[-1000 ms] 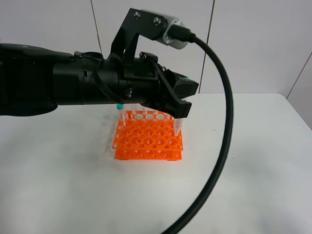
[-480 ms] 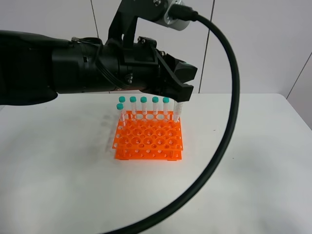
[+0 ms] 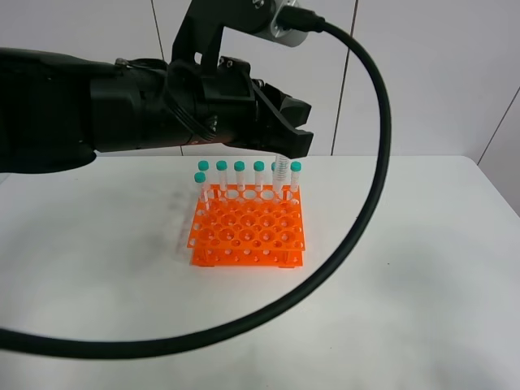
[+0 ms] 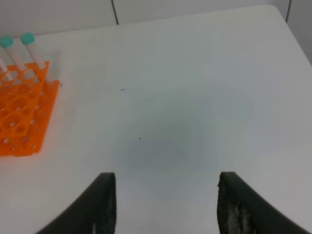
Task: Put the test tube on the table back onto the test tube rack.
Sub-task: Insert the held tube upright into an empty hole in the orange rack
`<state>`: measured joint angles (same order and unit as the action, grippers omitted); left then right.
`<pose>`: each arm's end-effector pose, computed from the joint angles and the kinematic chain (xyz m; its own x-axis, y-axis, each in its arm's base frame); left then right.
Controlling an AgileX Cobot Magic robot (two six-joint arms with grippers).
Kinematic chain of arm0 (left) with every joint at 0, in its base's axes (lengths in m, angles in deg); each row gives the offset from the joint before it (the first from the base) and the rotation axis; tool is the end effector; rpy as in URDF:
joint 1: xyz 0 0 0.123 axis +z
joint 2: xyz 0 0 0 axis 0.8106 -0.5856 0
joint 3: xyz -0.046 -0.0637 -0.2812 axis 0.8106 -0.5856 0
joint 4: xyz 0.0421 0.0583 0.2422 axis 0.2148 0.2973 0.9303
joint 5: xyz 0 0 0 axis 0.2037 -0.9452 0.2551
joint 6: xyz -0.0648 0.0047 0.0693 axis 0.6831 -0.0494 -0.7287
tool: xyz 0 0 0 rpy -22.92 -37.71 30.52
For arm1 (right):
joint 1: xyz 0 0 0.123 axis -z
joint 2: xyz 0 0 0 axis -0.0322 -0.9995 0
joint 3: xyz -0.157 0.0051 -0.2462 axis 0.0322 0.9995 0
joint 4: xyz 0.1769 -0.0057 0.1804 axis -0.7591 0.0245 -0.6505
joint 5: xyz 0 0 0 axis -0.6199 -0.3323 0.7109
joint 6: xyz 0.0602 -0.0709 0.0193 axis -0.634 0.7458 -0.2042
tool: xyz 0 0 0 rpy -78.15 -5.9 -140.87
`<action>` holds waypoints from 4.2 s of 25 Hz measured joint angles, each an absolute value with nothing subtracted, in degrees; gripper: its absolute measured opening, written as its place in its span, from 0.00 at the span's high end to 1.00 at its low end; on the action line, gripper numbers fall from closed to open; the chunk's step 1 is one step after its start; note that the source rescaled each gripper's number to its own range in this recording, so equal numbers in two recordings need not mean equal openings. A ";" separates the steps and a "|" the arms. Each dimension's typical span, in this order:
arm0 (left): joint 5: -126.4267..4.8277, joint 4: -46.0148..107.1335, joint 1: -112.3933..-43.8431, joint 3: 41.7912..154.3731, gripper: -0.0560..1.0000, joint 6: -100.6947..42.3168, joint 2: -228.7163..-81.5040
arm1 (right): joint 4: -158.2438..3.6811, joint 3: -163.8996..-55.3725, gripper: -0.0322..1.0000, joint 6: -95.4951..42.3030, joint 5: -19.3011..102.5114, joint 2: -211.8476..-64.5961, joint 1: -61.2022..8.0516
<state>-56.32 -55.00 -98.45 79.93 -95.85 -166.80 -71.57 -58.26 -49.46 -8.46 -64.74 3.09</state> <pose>0.2498 -0.2425 0.3261 -0.2067 0.2422 -0.9479 0.6976 0.7158 0.0307 -0.0072 0.0038 0.2789 -0.4217 0.0560 -0.9050 0.0647 0.9974 0.0316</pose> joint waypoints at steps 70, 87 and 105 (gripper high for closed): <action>-17.85 47.92 -76.94 73.13 0.94 16.75 -189.61 | -71.57 -58.26 0.44 -49.46 -8.39 -64.74 3.09; -15.67 48.19 -77.89 73.13 0.94 14.25 -192.98 | -71.57 -58.26 0.44 -49.46 -8.39 -64.74 3.09; -14.35 44.06 -77.99 73.13 0.94 14.91 -194.07 | -71.57 -58.26 0.44 -49.46 -8.32 -64.74 3.09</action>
